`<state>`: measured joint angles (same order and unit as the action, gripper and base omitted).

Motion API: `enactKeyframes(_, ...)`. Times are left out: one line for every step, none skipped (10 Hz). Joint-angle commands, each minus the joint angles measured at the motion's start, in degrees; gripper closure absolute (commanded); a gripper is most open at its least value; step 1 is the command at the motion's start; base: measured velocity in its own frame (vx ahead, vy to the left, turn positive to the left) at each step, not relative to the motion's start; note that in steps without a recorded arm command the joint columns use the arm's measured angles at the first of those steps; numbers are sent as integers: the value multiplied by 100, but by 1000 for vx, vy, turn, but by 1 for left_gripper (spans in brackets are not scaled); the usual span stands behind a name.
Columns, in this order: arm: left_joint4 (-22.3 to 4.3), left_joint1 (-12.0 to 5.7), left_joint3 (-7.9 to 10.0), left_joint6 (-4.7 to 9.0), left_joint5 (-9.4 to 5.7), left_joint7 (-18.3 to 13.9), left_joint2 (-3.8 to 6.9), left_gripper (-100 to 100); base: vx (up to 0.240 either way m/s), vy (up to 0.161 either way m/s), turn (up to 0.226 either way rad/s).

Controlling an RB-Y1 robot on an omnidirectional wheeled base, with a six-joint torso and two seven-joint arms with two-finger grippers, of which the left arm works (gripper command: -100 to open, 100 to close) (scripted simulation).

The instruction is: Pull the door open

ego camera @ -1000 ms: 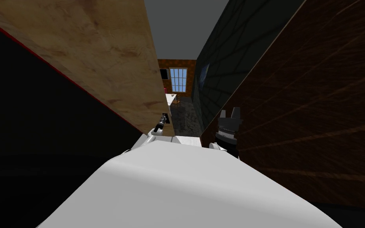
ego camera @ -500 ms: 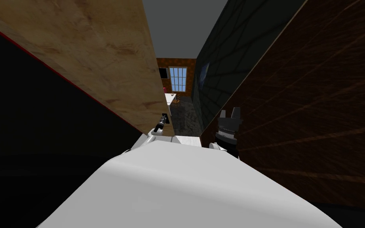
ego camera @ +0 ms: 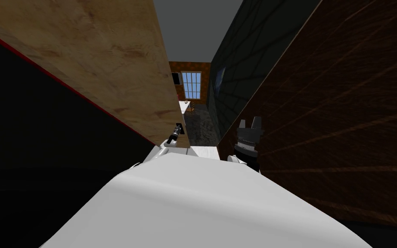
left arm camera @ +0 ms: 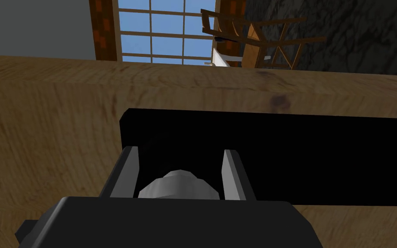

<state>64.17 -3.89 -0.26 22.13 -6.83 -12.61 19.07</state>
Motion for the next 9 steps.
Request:
enactKeyframes(31,82,-93,22,-6,-100,89,100,-200,98,-114)
enactKeyframes(63,115,-154,43,-9,-164,155,100,-212,124,-148)
enactKeyframes(95,149,-217,65,-12,-228,221,100,-231,116,-145)
enactKeyframes(126,182,-277,85,-14,-291,286,100,-225,109,-134)
enactKeyframes(155,212,-334,105,-17,-350,346,100,-214,96,-121)
enactKeyframes(181,239,-384,122,-20,-402,399,100,-199,83,-104)
enactKeyframes(211,270,-443,142,-22,-463,462,100,-226,77,-109)
enactKeyframes(231,273,-443,114,-11,-410,384,100,-108,26,-43)
enactKeyframes(311,384,-563,192,-9,-527,513,100,-162,69,-123)
